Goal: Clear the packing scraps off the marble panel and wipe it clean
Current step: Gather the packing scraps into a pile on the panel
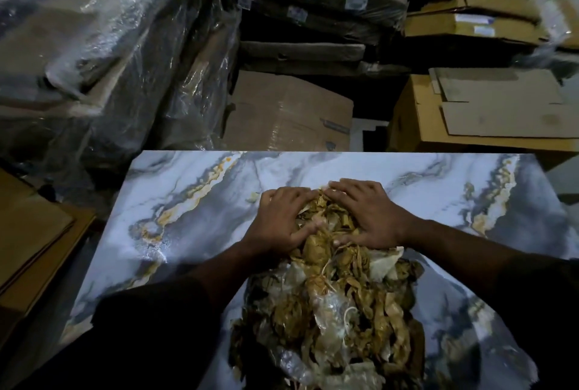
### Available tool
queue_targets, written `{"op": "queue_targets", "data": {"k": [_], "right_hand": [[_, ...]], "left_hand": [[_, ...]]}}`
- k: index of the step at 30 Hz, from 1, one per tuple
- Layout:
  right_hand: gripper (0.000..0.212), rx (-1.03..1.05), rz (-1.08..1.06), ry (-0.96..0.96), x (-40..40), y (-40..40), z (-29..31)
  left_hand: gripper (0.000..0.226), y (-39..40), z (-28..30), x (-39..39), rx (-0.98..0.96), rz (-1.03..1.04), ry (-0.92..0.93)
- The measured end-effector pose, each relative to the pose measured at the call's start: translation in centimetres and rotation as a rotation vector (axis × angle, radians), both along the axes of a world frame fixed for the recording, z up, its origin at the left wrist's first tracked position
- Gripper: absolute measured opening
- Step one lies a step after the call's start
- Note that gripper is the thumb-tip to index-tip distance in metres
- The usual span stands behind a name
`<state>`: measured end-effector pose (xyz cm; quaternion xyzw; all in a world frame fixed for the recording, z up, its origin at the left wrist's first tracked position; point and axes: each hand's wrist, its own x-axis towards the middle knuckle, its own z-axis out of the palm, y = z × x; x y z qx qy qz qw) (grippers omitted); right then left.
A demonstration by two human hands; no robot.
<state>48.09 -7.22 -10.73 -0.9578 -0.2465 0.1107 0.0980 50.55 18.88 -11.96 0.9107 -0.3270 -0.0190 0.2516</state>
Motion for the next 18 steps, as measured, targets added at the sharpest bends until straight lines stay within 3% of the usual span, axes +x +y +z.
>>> {"op": "queue_targets", "data": {"k": [6, 10, 18], "right_hand": [[0.099, 0.079, 0.015, -0.065, -0.1, 1.8, -0.9], [0.081, 0.199, 0.004, 0.024, -0.7, 2.5, -0.5], [0.04, 0.221, -0.074, 0.097, -0.3, 4.2, 1.0]], "left_hand": [[0.055, -0.4, -0.7, -0.5, -0.003, 0.007, -0.01], [0.038, -0.6, -0.5, -0.9, -0.048, 0.03, -0.008], [0.024, -1.6, 0.1, -1.6, -0.046, 0.143, 0.003]]}}
